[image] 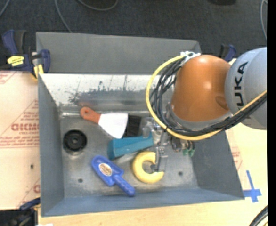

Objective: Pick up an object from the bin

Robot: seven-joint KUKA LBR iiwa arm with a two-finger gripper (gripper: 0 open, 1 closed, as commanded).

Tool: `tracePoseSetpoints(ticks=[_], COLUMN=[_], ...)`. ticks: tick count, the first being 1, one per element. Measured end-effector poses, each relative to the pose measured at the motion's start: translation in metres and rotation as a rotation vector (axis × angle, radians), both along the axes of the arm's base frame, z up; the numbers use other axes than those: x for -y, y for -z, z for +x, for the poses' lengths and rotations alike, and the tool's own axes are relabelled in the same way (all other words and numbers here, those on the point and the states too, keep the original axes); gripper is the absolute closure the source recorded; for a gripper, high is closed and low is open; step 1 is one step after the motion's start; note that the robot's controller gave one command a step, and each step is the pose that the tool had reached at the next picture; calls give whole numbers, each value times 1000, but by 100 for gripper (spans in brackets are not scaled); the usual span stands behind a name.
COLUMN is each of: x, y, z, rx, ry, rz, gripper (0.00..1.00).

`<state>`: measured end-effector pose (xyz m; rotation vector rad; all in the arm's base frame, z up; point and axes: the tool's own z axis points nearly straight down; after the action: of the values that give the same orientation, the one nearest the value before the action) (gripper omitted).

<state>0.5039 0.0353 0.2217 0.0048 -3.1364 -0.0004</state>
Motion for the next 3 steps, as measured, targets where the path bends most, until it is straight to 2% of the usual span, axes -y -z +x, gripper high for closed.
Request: tracePoseSetpoints(ticks=[1, 2, 3], x=[0, 8, 32], y=[-4, 44, 99], z=[2, 7, 17], rx=[8, 8, 8], ry=[1, -38, -99], rz=[1, 0, 0], gripper=[0, 0, 0])
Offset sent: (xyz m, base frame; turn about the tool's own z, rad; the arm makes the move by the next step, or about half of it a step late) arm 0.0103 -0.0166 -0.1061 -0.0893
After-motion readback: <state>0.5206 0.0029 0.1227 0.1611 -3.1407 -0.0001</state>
